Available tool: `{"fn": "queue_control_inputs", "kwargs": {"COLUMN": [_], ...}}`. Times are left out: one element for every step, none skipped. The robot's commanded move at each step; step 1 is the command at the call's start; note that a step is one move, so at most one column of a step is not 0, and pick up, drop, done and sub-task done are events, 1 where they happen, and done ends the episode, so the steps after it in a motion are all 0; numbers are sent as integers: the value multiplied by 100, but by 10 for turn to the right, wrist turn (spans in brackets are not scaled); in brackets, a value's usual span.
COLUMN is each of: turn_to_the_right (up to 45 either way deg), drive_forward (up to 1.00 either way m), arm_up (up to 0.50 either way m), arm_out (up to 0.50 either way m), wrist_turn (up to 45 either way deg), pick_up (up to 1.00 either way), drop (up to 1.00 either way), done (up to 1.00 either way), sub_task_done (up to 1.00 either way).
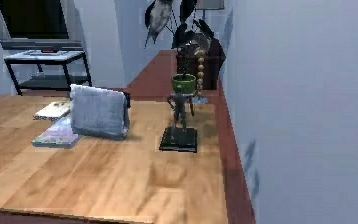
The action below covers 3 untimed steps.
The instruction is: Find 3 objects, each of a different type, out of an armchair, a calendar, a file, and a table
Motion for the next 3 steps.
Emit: {"fn": "queue_control_inputs", "kwargs": {"turn_to_the_right": [-210,0,-450], "drive_forward": [0,0,0], "arm_up": [0,0,0], "arm_out": [0,0,0], "wrist_turn": [0,0,0], "pick_up": [0,0,0], "drop": [0,0,0], "done": [0,0,0], "sub_task_done": [0,100,0]}}
